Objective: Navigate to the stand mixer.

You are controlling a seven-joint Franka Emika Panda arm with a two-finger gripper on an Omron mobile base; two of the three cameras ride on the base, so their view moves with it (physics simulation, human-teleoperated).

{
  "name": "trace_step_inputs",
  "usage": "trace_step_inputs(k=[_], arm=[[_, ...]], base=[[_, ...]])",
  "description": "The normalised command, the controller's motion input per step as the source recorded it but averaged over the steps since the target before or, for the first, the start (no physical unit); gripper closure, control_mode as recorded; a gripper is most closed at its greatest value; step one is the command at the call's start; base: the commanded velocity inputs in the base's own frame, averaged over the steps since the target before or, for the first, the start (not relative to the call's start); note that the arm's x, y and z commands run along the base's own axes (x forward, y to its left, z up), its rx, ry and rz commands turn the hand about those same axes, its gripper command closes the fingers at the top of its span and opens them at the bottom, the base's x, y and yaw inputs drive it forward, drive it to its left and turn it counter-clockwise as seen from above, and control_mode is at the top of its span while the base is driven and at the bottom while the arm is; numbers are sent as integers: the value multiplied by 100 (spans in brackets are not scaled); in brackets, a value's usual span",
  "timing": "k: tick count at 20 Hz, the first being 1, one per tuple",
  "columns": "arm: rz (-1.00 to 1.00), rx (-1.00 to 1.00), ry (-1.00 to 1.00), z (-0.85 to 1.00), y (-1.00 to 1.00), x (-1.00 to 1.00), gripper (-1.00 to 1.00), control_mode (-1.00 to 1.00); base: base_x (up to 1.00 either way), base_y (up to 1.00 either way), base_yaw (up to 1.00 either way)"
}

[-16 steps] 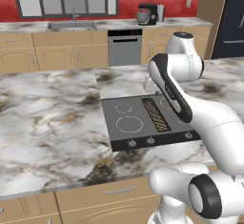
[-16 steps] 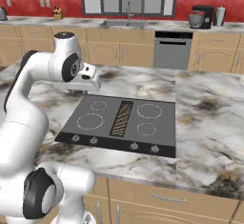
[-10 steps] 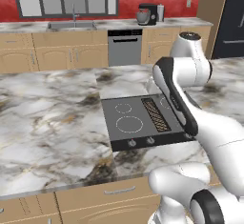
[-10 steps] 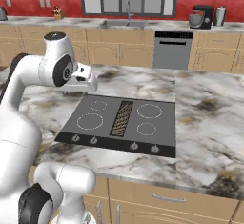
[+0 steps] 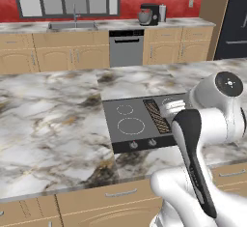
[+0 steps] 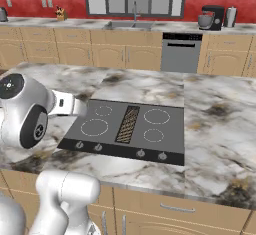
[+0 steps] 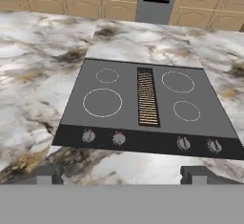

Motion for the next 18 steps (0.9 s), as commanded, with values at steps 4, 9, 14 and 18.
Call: trace_step_inputs(k=[4, 9, 14, 18], arm=[[0, 0, -30, 10, 0, -75, -100, 100], [0, 0, 0, 0, 0, 0, -100, 100], [0, 0, 0, 0, 0, 0, -100, 100], [0, 0, 0, 0, 0, 0, -100, 100]], base=[[-25, 0, 0], [-100, 54, 0], [-64, 100, 0], [-37, 100, 0]])
